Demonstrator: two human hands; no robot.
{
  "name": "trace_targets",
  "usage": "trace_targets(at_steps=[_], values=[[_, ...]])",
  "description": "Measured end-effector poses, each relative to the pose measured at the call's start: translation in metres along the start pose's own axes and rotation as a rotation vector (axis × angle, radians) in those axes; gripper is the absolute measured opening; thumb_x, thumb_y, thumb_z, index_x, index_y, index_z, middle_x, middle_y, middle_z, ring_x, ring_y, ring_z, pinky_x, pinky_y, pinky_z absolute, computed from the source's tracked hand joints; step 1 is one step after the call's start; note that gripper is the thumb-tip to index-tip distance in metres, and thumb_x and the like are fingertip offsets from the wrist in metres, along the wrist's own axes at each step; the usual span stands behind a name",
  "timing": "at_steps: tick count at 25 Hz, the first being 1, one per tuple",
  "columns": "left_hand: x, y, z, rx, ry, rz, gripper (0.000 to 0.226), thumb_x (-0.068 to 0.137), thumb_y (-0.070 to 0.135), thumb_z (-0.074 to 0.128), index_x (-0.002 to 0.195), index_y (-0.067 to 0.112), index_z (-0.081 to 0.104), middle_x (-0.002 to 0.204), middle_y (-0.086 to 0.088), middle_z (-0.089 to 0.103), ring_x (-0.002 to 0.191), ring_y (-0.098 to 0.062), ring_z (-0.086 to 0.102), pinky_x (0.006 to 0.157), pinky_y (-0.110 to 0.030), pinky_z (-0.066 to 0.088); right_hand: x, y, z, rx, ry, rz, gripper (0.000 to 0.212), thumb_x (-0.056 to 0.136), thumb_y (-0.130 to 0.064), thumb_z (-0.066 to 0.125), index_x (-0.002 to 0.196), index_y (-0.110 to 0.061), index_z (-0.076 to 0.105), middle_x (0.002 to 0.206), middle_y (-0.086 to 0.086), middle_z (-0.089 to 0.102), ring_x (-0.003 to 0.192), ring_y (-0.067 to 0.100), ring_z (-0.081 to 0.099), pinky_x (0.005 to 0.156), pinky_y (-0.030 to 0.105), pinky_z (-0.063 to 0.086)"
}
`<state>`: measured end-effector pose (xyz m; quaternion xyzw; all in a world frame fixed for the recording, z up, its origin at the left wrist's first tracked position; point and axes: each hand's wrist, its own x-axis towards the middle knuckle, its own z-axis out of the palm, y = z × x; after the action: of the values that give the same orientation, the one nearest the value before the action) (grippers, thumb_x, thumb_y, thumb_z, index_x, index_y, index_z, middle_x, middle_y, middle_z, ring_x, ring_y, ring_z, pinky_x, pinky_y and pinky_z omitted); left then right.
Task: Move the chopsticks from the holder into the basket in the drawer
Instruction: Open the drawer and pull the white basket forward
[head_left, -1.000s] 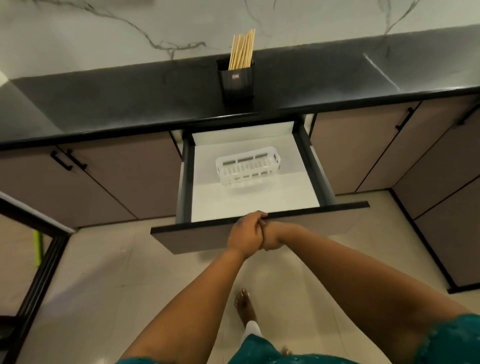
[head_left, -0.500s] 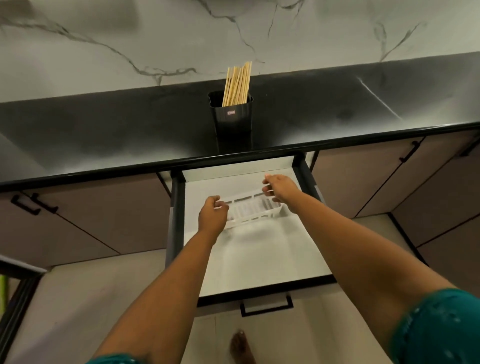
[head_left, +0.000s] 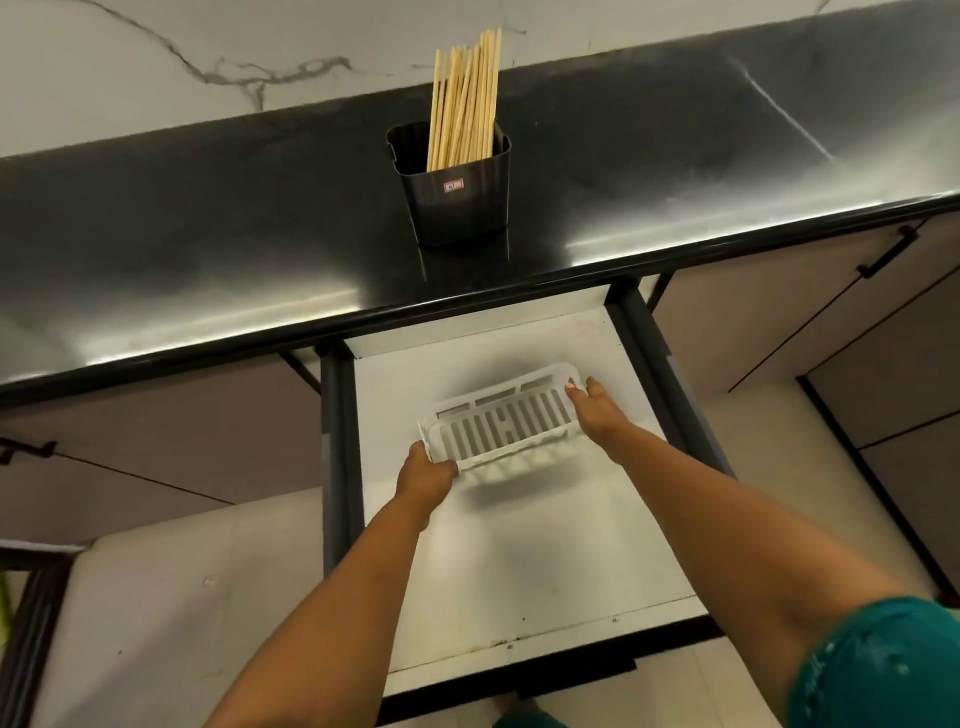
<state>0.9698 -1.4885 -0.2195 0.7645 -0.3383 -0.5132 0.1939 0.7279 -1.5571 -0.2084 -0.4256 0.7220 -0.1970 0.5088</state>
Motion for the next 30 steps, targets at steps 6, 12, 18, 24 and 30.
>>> trace_targets(at_steps=[6,12,18,24,30], values=[[0.0,-0.008,0.002,-0.003,0.024,0.016,0.049,0.086,0.013,0.057,0.133,0.016,0.041,0.115,-0.005,0.056,0.096,-0.023,0.054,0.075,-0.03,0.043,-0.022,0.028,0.009,0.045,0.125,0.079,0.056,0.1,-0.047,0.032,0.144,-0.012,0.035,0.149,0.01,0.034,0.129,0.035,0.043,0.107,0.047,0.037],[-0.012,-0.018,0.005,-0.065,0.039,-0.022,0.051,0.086,0.012,0.058,0.134,0.016,0.041,0.118,-0.006,0.057,0.094,-0.022,0.053,0.072,-0.029,0.043,-0.034,0.032,0.003,0.028,0.019,0.081,0.056,0.1,-0.048,0.033,0.146,-0.017,0.032,0.152,0.01,0.034,0.135,0.035,0.038,0.109,0.048,0.033],[-0.022,-0.003,0.003,0.063,0.215,0.017,0.074,0.088,0.016,0.062,0.148,0.01,0.019,0.144,-0.016,0.042,0.123,-0.037,0.048,0.091,-0.04,0.046,-0.03,0.03,0.0,-0.251,0.183,-0.031,0.051,0.099,-0.035,0.041,0.145,-0.014,0.031,0.149,0.014,0.035,0.135,0.036,0.035,0.108,0.05,0.033],[-0.026,0.105,-0.02,0.118,0.354,0.38,0.058,0.09,0.025,0.057,0.142,0.012,0.034,0.146,-0.012,0.037,0.135,-0.031,0.032,0.103,-0.041,0.036,-0.028,-0.083,-0.002,-0.217,0.249,-0.521,0.034,0.089,-0.016,0.054,0.122,-0.014,0.052,0.113,0.01,0.057,0.104,0.025,0.053,0.092,0.039,0.048],[-0.026,0.266,-0.046,0.056,0.435,0.664,0.03,0.092,0.027,0.053,0.118,0.013,0.056,0.118,-0.009,0.06,0.115,-0.027,0.05,0.096,-0.037,0.041,-0.007,-0.236,-0.015,-0.159,0.259,-0.755,0.031,0.087,-0.03,0.058,0.116,-0.019,0.055,0.107,0.005,0.06,0.101,0.022,0.054,0.087,0.036,0.047]])
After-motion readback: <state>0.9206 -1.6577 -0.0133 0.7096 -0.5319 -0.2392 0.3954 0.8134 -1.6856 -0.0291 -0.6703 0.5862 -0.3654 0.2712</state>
